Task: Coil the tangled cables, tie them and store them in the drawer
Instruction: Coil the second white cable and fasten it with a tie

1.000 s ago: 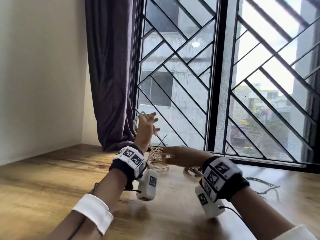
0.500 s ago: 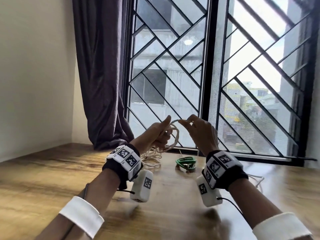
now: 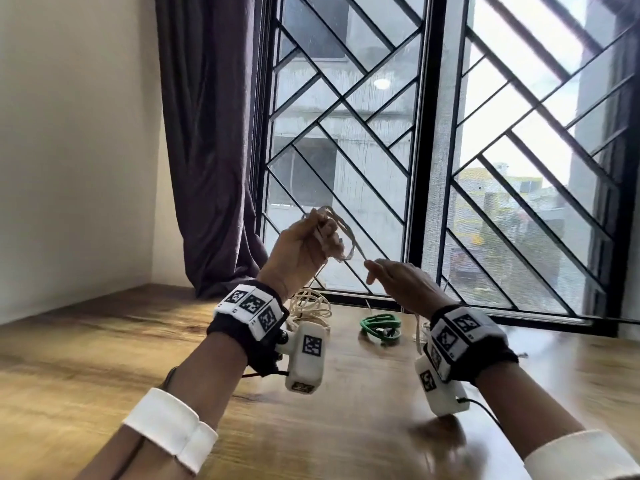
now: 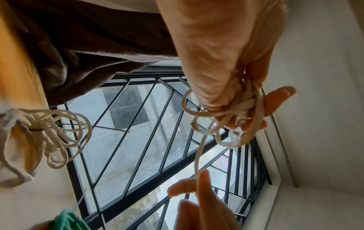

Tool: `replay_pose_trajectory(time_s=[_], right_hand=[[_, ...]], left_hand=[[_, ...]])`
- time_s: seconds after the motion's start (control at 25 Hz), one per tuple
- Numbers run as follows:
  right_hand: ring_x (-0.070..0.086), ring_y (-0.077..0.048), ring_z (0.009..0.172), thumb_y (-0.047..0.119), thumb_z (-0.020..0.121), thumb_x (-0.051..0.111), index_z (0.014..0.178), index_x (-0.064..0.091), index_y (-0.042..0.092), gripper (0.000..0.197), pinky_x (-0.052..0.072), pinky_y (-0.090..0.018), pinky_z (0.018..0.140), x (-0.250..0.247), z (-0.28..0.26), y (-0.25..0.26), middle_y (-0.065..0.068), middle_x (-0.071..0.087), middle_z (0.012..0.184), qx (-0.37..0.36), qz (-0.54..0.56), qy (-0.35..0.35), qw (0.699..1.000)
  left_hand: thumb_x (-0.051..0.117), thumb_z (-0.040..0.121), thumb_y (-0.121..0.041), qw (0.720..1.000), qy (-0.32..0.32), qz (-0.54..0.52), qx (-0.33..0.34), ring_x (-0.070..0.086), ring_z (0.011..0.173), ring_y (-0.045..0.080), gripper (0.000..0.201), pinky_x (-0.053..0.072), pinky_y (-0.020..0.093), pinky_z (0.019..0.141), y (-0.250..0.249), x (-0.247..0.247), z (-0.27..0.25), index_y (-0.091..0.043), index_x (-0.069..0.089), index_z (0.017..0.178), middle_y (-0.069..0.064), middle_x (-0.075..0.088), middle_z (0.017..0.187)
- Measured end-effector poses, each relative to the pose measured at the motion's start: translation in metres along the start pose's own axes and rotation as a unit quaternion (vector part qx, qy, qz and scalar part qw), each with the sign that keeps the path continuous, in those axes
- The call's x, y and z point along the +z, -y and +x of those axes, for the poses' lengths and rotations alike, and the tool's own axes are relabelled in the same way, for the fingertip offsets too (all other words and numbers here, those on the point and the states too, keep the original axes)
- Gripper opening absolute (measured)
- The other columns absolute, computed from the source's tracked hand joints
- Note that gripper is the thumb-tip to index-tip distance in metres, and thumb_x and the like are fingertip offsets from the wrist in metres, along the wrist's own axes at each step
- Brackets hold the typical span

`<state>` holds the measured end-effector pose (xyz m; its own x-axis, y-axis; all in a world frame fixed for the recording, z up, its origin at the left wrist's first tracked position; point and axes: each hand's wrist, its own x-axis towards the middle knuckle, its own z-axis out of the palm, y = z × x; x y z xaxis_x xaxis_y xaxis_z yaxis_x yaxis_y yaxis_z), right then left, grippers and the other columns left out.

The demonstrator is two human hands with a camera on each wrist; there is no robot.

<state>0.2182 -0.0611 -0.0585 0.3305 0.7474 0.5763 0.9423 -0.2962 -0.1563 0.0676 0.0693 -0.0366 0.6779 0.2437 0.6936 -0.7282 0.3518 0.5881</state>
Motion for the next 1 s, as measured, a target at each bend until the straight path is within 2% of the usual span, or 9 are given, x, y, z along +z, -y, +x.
replay_pose_trajectory(time_s=[0.2,0.36,0.52,0.6,0.64,0.72,0.88,0.96,1.0], right_hand=[[0.048,-0.023,0.058,0.044,0.097,0.037,0.090,0.039,0.031,0.015,0.040,-0.035,0.061,0.011,0.003,0.003,0.003,0.048,0.061,-0.086,0.048,0.047,0.994],[0.053,-0.019,0.061,0.045,0.092,0.049,0.095,0.056,0.033,0.015,0.042,-0.030,0.061,0.008,0.000,0.018,0.003,0.053,0.062,-0.144,0.038,0.060,0.987],[0.040,-0.010,0.046,0.047,0.086,0.059,0.078,0.062,0.026,0.023,0.035,-0.024,0.050,-0.001,-0.001,0.028,0.004,0.043,0.048,-0.174,0.061,-0.099,0.978],[0.036,-0.010,0.044,0.050,0.083,0.061,0.072,0.060,0.025,0.027,0.032,-0.019,0.047,-0.004,0.000,0.027,0.006,0.041,0.044,-0.160,0.097,-0.193,0.963],[0.036,-0.011,0.045,0.051,0.082,0.062,0.071,0.060,0.024,0.029,0.031,-0.018,0.047,-0.005,0.000,0.027,0.006,0.041,0.044,-0.152,0.106,-0.225,0.957],[0.040,-0.012,0.051,0.053,0.080,0.063,0.070,0.060,0.021,0.033,0.033,-0.022,0.046,-0.007,0.001,0.029,0.005,0.042,0.044,-0.155,0.098,-0.270,0.945],[0.041,-0.009,0.045,0.055,0.078,0.061,0.074,0.062,0.021,0.034,0.029,-0.019,0.050,-0.013,0.001,0.039,0.012,0.031,0.040,-0.165,0.078,-0.339,0.923],[0.038,-0.009,0.043,0.058,0.078,0.057,0.079,0.060,0.021,0.037,0.028,-0.019,0.050,-0.013,0.000,0.041,0.011,0.028,0.041,-0.161,0.064,-0.349,0.921],[0.037,-0.008,0.043,0.059,0.078,0.056,0.082,0.059,0.021,0.038,0.029,-0.020,0.050,-0.012,-0.002,0.041,0.011,0.028,0.043,-0.158,0.049,-0.349,0.923]], left_hand=[[0.028,0.103,-0.023,0.981,-0.151,0.041,0.113,0.067,0.066,0.021,0.046,0.056,0.037,0.072,0.002,-0.011,0.003,-0.009,0.060,0.074,0.006,0.073,0.079],[0.026,0.104,-0.021,0.942,-0.258,0.139,0.164,0.060,0.070,0.020,0.034,0.051,0.046,0.080,0.001,-0.022,0.010,-0.007,0.053,0.089,0.005,0.073,0.088],[0.035,0.102,-0.014,0.880,-0.265,0.366,0.147,0.055,0.071,0.015,0.020,0.046,0.030,0.059,0.014,-0.011,0.015,-0.016,0.040,0.084,0.006,0.063,0.110],[0.038,0.101,-0.010,0.854,-0.227,0.444,0.152,0.061,0.083,0.020,0.018,0.047,0.027,0.063,0.021,-0.008,0.015,-0.016,0.039,0.083,0.013,0.062,0.115],[0.039,0.100,-0.009,0.840,-0.202,0.479,0.154,0.063,0.088,0.021,0.015,0.049,0.021,0.064,0.024,-0.007,0.014,-0.014,0.039,0.086,0.014,0.063,0.113],[0.041,0.099,-0.008,0.818,-0.149,0.536,0.146,0.067,0.075,0.015,0.008,0.046,0.012,0.059,0.026,-0.002,0.011,-0.008,0.041,0.091,0.008,0.067,0.100],[0.045,0.098,-0.025,0.790,-0.122,0.586,0.133,0.059,0.049,0.018,0.024,0.044,0.032,0.059,0.027,0.001,0.007,-0.022,0.044,0.074,-0.005,0.055,0.050],[0.044,0.096,-0.039,0.767,-0.131,0.610,0.149,0.050,0.042,0.024,0.038,0.043,0.033,0.053,0.024,-0.003,0.007,-0.020,0.041,0.063,-0.005,0.044,0.042],[0.043,0.097,-0.041,0.786,-0.114,0.591,0.140,0.042,0.036,0.019,0.043,0.040,0.029,0.046,0.024,-0.002,0.006,-0.019,0.040,0.060,-0.003,0.041,0.042]])
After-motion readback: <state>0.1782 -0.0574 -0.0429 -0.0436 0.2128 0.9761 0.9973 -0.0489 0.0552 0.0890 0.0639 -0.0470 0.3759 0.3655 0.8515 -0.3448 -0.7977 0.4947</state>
